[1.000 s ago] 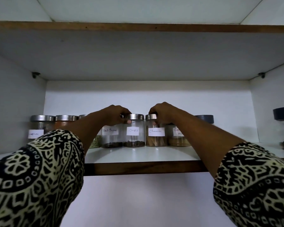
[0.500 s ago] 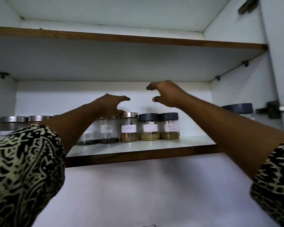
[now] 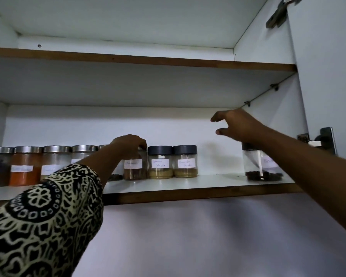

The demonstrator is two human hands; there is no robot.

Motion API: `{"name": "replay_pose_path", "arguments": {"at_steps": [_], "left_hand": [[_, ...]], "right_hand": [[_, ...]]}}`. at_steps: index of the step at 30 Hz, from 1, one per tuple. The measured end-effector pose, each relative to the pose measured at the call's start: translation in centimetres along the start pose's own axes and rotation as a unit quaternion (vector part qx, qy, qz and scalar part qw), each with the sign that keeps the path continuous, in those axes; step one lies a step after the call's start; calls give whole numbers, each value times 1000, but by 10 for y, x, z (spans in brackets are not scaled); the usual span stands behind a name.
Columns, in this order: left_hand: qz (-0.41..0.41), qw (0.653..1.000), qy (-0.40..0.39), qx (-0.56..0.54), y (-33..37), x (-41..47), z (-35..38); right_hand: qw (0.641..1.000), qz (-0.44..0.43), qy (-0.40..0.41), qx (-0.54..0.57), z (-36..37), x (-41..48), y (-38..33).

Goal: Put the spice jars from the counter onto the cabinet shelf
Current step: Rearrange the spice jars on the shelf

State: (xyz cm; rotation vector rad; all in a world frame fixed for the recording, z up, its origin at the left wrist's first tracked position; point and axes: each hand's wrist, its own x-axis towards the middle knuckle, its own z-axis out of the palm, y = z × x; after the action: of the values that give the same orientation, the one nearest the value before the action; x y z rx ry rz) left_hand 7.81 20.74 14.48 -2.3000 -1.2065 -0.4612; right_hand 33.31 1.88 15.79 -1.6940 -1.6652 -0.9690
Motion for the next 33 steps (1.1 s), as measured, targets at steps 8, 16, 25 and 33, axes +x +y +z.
{"name": "replay_pose_path", "arguments": {"at_steps": [8,16,25,33], "left_hand": [[152,965,160,-144,120,-16,-53],[230,953,104,-166,271,-10,-92],[128,958,136,-217,210,7,-71],[3,995,34,-95,125,30,-11]], "right_hand": [[983,69,-153,-71,-78,-37,62],[950,97,-279,-98,-83,-60,86],[977,44,-201,-63,-43,-64,79],[983,27,-172,-52,-3,-38,66]]}}
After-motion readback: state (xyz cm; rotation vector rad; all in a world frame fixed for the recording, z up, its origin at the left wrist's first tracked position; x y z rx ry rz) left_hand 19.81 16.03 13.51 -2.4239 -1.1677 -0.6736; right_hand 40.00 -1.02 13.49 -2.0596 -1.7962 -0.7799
